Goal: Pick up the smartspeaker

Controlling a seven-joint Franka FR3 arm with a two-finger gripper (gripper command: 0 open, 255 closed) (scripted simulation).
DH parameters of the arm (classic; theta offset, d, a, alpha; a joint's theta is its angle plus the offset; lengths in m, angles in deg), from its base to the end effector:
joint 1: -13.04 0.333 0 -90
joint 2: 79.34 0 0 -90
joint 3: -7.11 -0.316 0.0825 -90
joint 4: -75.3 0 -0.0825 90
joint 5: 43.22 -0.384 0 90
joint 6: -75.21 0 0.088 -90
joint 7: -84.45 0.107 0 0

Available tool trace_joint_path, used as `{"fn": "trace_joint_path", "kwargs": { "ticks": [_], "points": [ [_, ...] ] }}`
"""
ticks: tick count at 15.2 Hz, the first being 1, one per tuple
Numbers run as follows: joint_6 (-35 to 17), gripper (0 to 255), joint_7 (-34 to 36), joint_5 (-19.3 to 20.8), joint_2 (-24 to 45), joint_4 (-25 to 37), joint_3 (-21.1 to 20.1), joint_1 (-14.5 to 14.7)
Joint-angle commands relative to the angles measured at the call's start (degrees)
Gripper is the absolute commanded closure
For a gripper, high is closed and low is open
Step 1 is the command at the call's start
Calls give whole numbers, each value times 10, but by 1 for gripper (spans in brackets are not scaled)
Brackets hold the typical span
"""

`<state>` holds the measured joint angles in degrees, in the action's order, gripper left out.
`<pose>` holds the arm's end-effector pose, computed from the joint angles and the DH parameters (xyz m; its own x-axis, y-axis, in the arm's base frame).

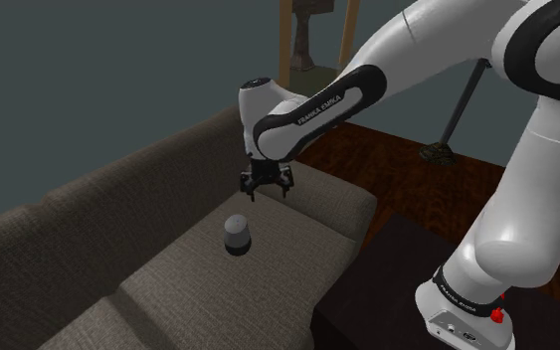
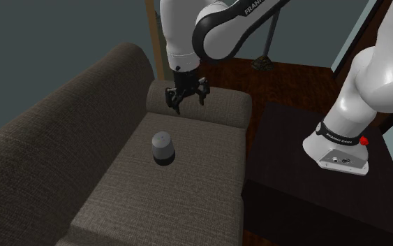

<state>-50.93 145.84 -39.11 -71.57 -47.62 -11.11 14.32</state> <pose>0.5186 0.1792 0.3371 0.7718 -0.6354 -0.0235 -0.6328 -0.7712 0.0691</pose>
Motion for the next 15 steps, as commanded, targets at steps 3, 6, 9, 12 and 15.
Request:
{"fn": "trace_joint_path", "kwargs": {
  "ticks": [3, 6, 9, 12, 15],
  "points": [
    [-16, 0, 71, 37, 100, 77, 10, 18],
    [-21, 0, 113, 57, 169, 140, 24, 35],
    [-18, 0, 148, 70, 239, 210, 39, 53],
    [-10, 0, 177, 77, 310, 290, 54, 69],
    [-19, 0, 179, 79, 322, 292, 57, 71]
  ]
}}
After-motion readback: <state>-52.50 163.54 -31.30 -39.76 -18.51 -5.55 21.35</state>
